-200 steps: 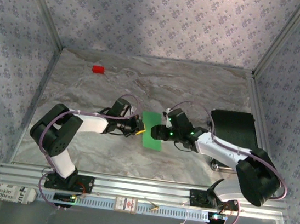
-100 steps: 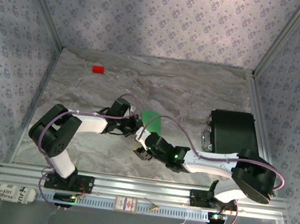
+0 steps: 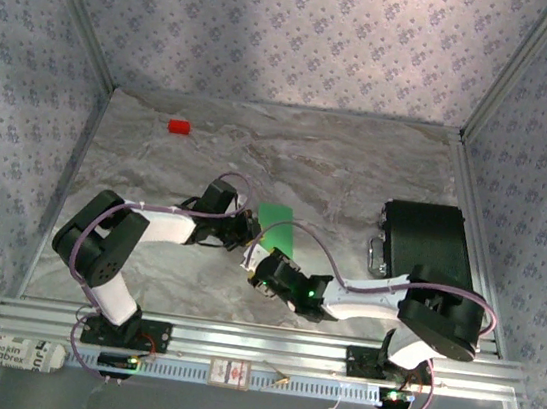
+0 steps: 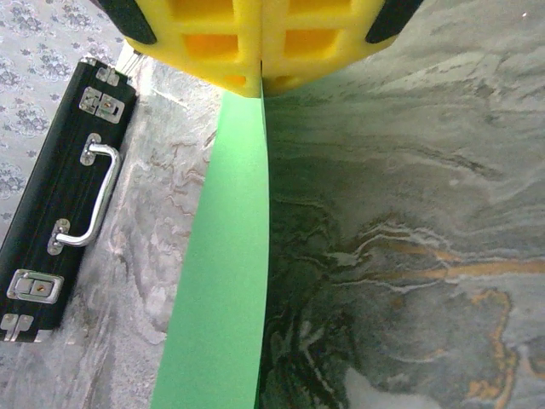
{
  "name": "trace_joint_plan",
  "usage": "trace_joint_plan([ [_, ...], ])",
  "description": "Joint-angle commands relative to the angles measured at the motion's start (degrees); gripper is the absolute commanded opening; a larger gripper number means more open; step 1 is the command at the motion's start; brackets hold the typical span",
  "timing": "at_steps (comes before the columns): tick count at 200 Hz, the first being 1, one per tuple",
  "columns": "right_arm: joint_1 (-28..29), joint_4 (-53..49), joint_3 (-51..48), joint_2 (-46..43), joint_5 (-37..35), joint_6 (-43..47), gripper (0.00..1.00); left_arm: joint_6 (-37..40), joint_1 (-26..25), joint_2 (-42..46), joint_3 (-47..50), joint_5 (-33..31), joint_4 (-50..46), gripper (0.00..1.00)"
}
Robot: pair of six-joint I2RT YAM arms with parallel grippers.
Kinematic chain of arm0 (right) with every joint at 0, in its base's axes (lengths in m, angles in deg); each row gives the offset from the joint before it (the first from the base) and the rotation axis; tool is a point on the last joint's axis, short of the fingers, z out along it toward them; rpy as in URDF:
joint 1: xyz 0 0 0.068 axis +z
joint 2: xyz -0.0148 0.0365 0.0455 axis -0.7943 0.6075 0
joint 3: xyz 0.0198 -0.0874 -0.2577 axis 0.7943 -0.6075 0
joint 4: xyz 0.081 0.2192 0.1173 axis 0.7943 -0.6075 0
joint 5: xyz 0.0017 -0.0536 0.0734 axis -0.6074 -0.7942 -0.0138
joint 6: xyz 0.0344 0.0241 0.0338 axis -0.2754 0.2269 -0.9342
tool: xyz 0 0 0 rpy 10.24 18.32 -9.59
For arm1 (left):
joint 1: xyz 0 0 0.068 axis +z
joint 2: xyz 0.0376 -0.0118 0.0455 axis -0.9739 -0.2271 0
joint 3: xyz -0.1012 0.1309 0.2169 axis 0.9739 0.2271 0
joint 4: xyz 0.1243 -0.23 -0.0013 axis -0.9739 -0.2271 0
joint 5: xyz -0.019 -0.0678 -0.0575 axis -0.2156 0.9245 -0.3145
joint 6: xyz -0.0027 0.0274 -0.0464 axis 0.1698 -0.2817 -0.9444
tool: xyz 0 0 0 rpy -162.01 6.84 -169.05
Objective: Fold a paper plane with a square sheet of paper (pick it up from the middle)
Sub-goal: Third fold the triangle at the center of the table.
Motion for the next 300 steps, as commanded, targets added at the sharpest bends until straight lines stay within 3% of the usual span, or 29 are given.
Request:
trace_joint_plan([
  [1,0.36,2.54,-1.09,0.2,-3.02,-0.09,0.51,-0.38,0.51,1.36,0.68,1.06,1.09,0.04],
  [300,-0.87,1.38,-2.38,-1.03,-3.11,-5.64,0.11,-0.33,0.64,1.46,0.96,0.7,0.68,0.05],
])
